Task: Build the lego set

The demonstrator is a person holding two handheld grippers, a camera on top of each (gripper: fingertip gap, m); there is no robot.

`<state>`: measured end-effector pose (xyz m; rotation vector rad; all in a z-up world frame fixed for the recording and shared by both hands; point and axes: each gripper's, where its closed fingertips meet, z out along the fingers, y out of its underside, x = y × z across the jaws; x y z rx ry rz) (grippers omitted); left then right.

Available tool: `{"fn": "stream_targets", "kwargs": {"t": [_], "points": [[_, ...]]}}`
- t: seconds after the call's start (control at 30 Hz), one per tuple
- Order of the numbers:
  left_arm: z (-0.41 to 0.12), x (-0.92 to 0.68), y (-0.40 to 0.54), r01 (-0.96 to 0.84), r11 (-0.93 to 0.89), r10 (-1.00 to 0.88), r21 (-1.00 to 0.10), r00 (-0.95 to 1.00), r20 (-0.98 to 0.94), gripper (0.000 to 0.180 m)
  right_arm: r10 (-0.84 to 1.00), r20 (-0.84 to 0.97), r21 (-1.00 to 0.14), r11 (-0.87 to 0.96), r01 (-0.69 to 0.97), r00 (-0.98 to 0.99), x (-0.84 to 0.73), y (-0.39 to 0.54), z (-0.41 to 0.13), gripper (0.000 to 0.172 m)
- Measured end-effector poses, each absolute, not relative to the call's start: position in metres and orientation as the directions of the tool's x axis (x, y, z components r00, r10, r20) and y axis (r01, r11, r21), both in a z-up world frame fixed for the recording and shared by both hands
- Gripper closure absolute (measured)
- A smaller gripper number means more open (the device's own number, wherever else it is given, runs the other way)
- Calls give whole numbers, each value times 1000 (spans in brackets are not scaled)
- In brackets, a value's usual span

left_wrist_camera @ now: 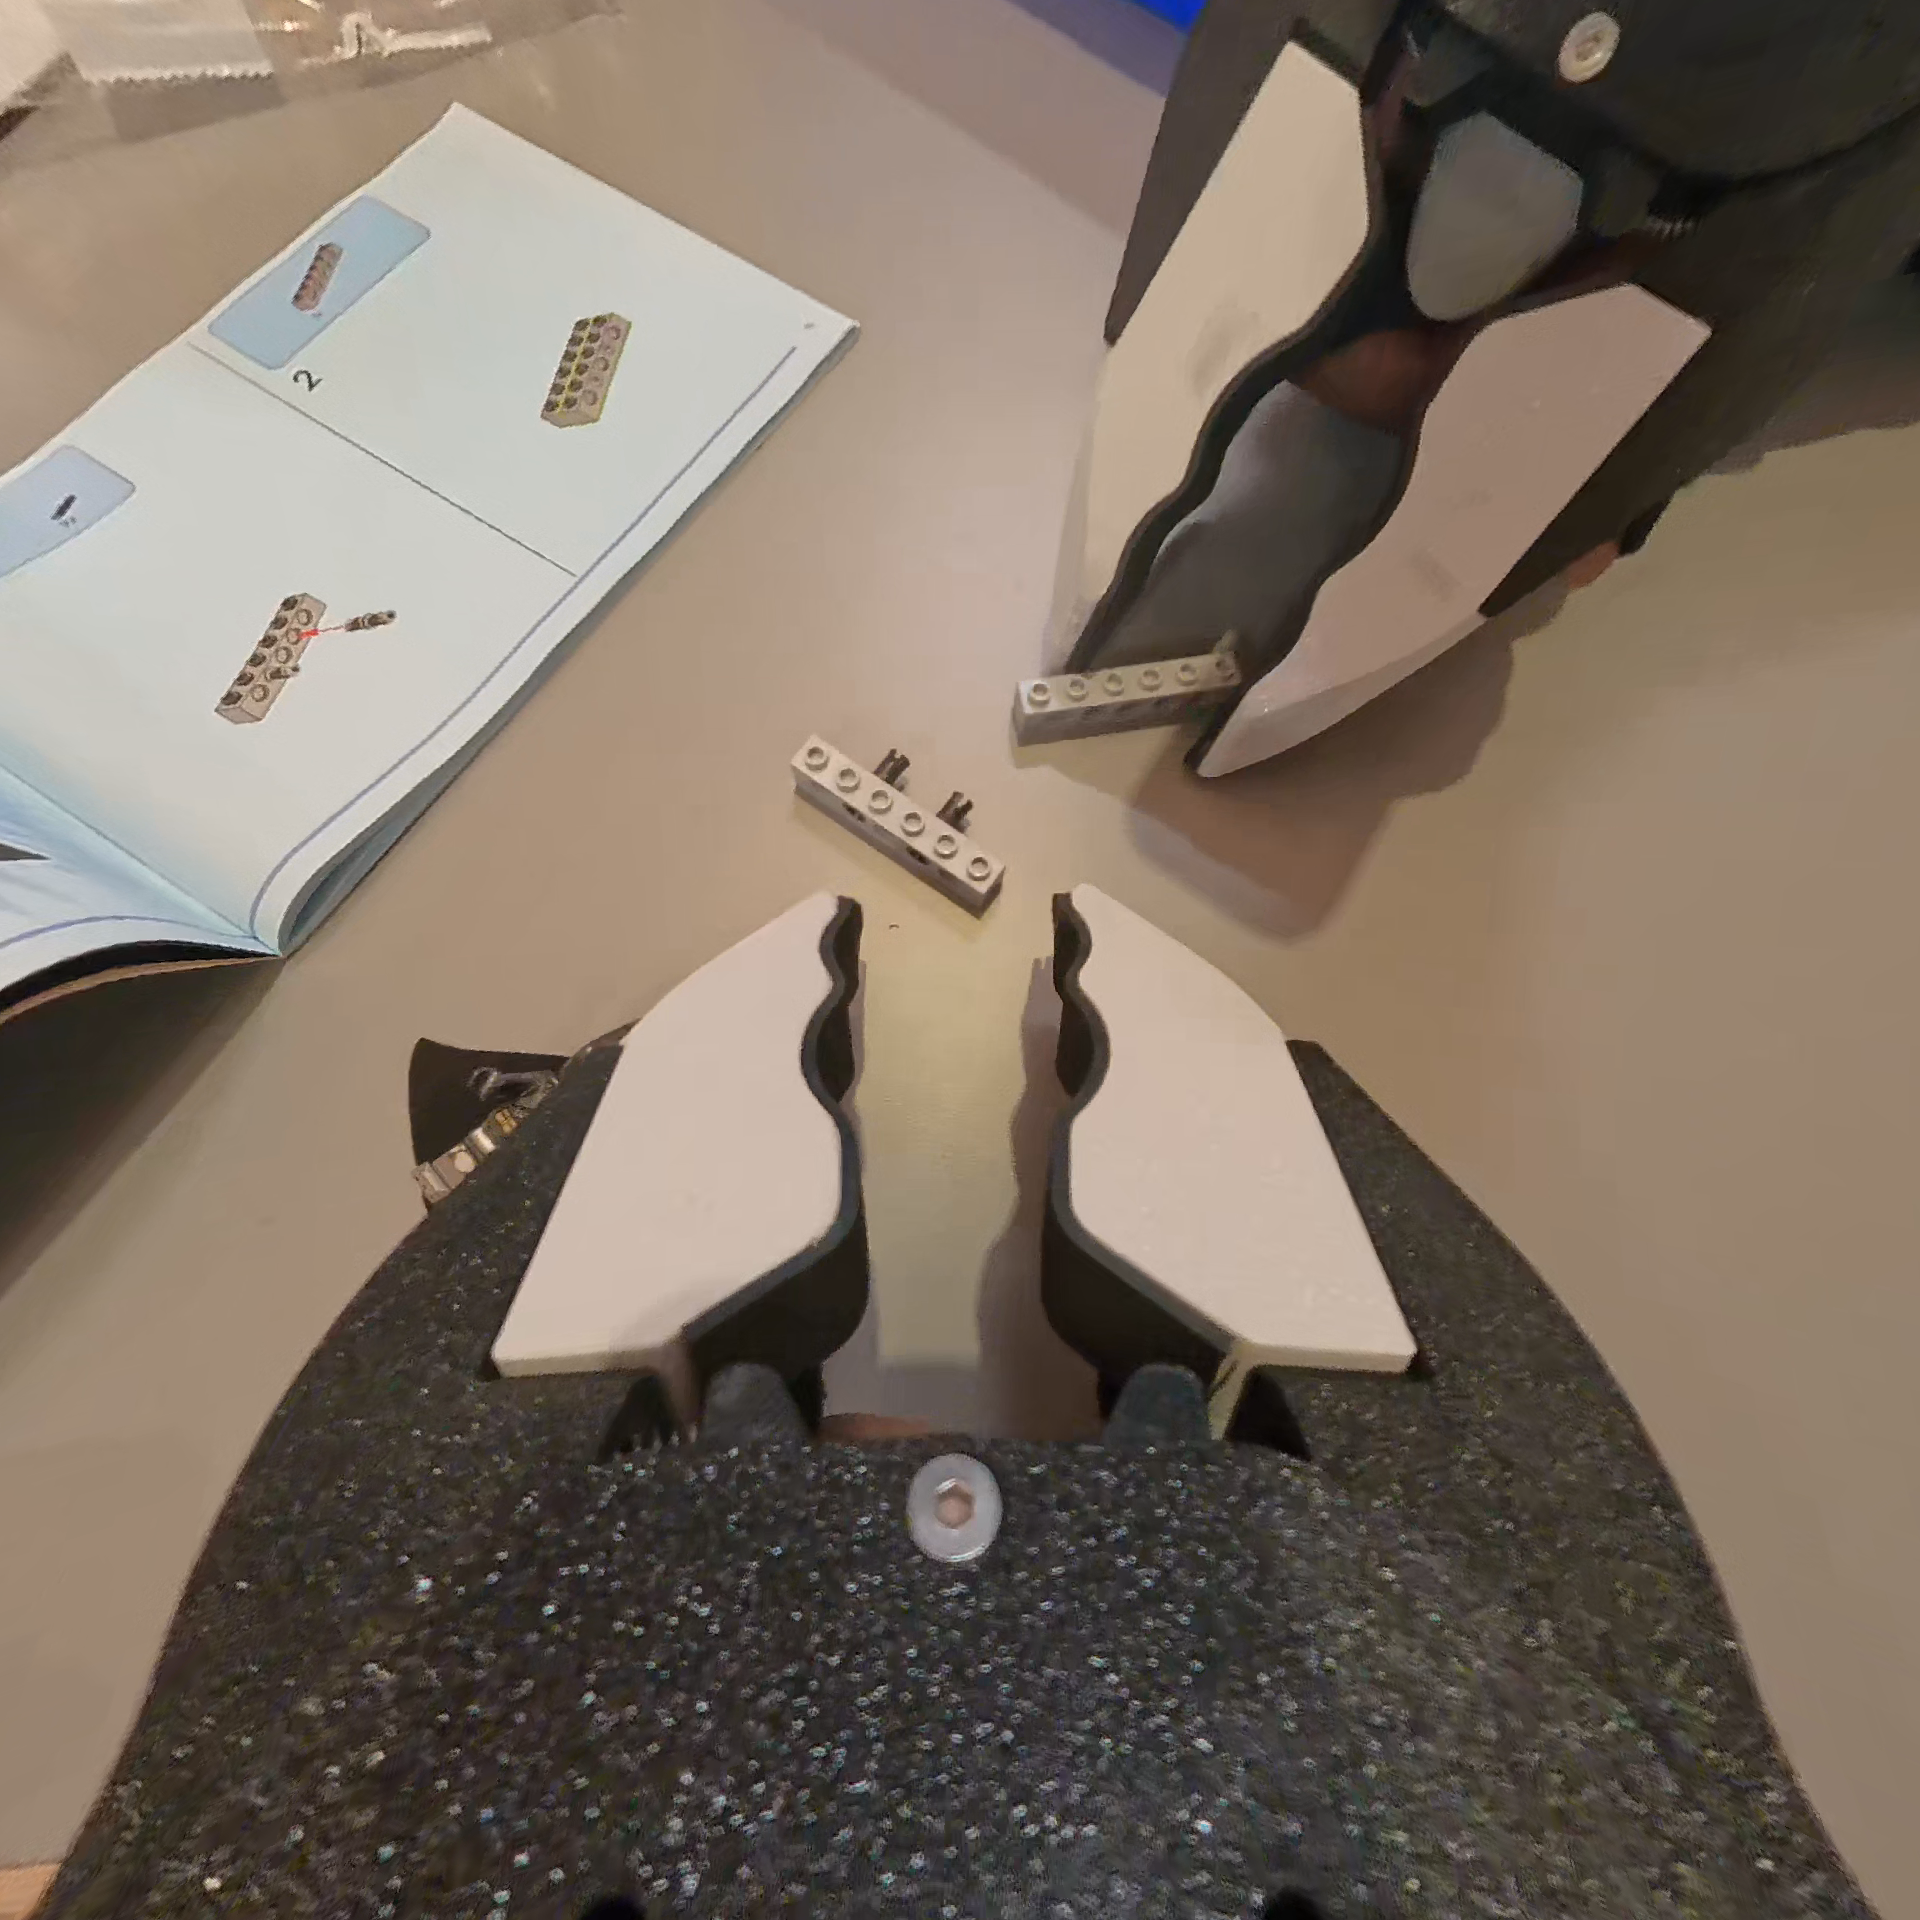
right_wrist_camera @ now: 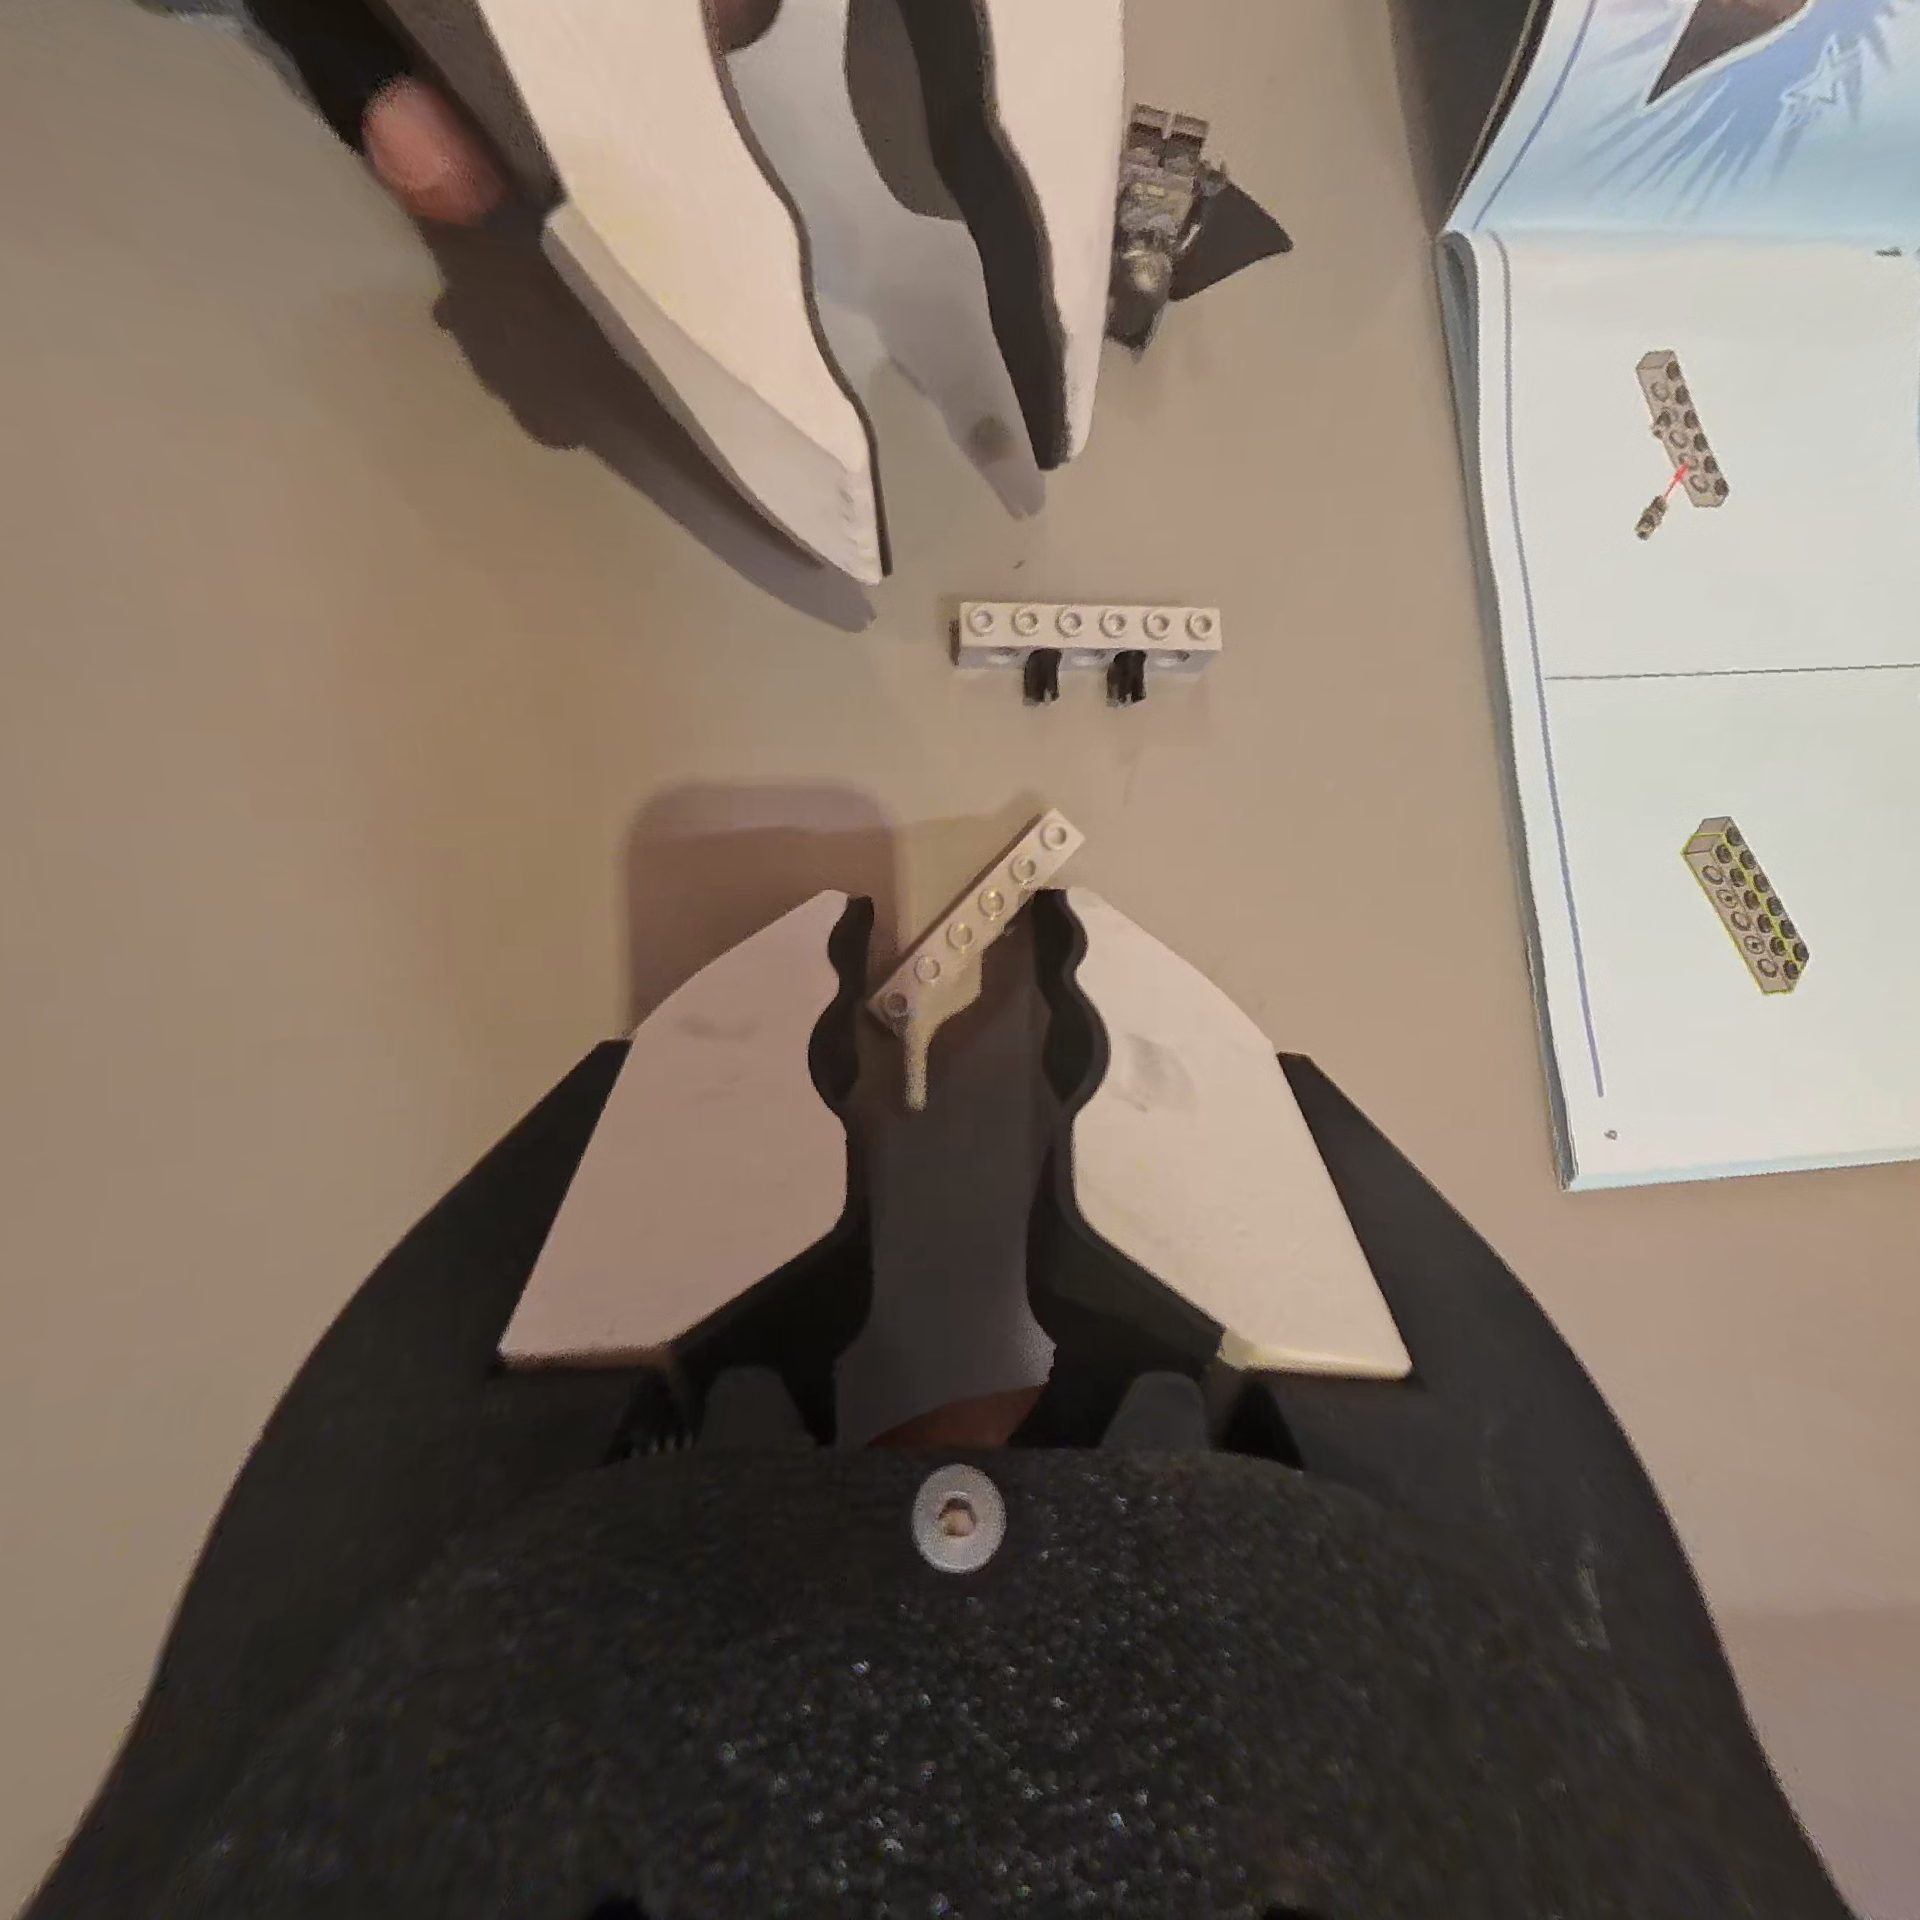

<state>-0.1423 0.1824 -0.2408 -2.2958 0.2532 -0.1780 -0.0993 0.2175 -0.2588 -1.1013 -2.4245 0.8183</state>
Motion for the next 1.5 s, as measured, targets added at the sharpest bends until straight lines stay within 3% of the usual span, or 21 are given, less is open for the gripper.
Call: {"fn": "stream_targets", "kwargs": {"t": [0.27, 0.57, 0.97, 1.23, 1.5], "points": [[-240, -142, 187, -47, -726, -189, -686, 973, 133, 145, 838, 110, -587, 489, 645, -535, -93, 225, -258, 137], [-257, -138, 188, -115, -754, -257, -646, 958, 129, 145, 832, -8, -638, 423, 644, -555, -69, 223, -256, 135], [-247, -143, 189, -233, -709, -337, -666, 941, 30, 144, 803, 0, -653, 451, 608, -596, -79, 213, -259, 133], [-252, -152, 201, -308, -679, -412, -666, 911, -1, 124, 816, 65, -675, 459, 577, -574, -88, 223, -257, 121], [-260, -148, 208, -358, -675, -454, -645, 891, -19, 120, 795, 87, -689, 484, 540, -601, -95, 221, -256, 108]]}}
